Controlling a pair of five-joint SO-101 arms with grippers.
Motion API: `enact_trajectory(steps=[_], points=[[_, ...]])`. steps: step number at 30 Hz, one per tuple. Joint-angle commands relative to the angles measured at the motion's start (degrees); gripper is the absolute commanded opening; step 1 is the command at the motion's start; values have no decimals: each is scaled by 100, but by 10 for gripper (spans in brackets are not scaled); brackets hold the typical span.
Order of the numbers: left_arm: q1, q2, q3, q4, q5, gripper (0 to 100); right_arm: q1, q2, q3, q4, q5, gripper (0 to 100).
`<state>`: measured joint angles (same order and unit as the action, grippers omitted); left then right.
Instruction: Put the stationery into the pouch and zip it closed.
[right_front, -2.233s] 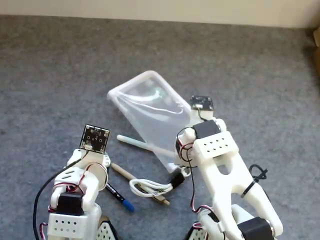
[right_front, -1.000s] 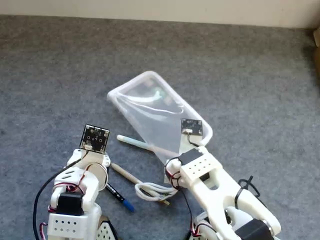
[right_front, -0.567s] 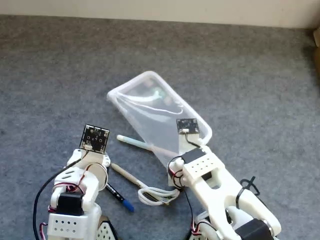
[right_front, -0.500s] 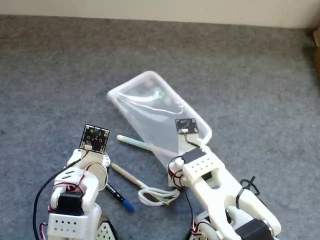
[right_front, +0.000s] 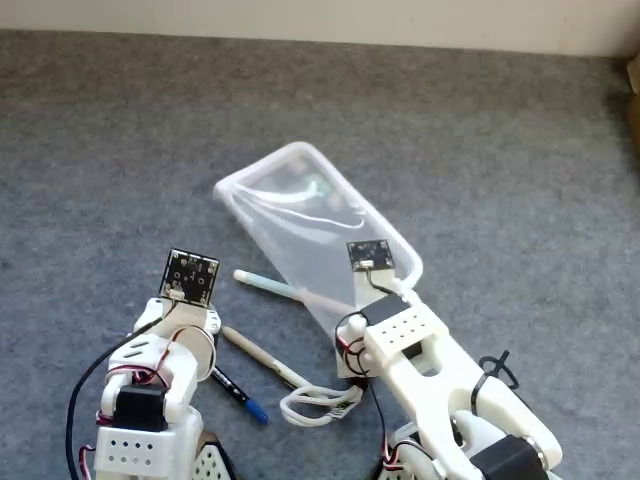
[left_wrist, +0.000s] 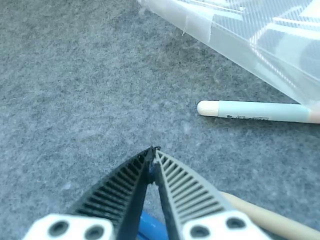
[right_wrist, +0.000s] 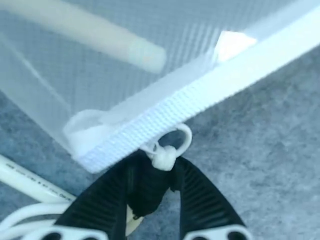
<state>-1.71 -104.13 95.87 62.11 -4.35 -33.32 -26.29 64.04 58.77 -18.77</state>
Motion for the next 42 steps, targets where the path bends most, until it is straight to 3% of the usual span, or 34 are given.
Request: enact_trajectory(steps=[1,14,19,25,42], points=[[-31,-22,127,-114,44,7,-57,-66,-268,75,70,3],[-31,-22,127,-114,44,7,-31,-3248,541,347,70,3],[-31,-22,127,-114,44,7,-66,-4356,1235,-75,62,3],[-31,-22,127,-114,44,7,-602,-5604,1930,-312,35,3],[-31,-22,127,-114,44,7,-1253,-6615,2000,-1130,70,3]])
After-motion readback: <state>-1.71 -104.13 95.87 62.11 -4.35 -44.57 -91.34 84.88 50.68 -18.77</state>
